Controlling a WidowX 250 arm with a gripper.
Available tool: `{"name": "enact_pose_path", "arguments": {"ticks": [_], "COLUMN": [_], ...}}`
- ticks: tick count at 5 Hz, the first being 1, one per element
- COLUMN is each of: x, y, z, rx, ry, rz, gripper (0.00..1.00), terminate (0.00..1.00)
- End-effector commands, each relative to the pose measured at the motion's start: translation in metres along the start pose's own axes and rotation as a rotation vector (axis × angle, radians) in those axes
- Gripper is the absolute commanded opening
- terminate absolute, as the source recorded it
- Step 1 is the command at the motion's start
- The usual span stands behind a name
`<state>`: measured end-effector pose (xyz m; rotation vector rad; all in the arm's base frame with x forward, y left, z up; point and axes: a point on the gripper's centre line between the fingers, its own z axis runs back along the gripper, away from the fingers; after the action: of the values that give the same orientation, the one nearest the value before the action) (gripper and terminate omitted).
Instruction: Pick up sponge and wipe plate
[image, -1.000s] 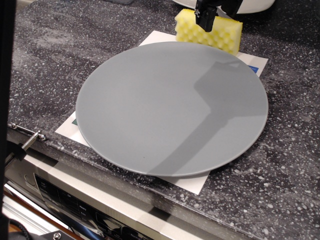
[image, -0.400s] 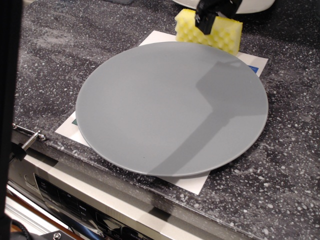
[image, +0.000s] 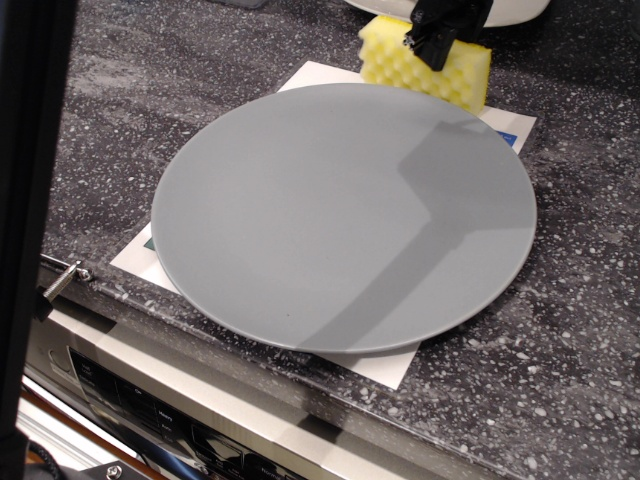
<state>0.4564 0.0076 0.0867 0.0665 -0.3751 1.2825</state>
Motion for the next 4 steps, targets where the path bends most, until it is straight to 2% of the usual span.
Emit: {"name": "enact_pose_path", "arguments": {"ticks": [1, 2, 3, 4], "x": [0.023, 0.027, 0.027, 0.022], "y": [0.000, 0.017, 0.043, 0.069], "z": [0.070, 0.096, 0.103, 0.077], "rx": [-0.124, -0.163, -0.192, -0.188], "ry": [0.083, 0.151, 0.172, 0.123], "rz": [-0.053, -0.104, -0.146, -0.198], "gripper": [0.00, 0.00, 0.00, 0.00], "terminate": [0.00, 0.00, 0.00, 0.00]}}
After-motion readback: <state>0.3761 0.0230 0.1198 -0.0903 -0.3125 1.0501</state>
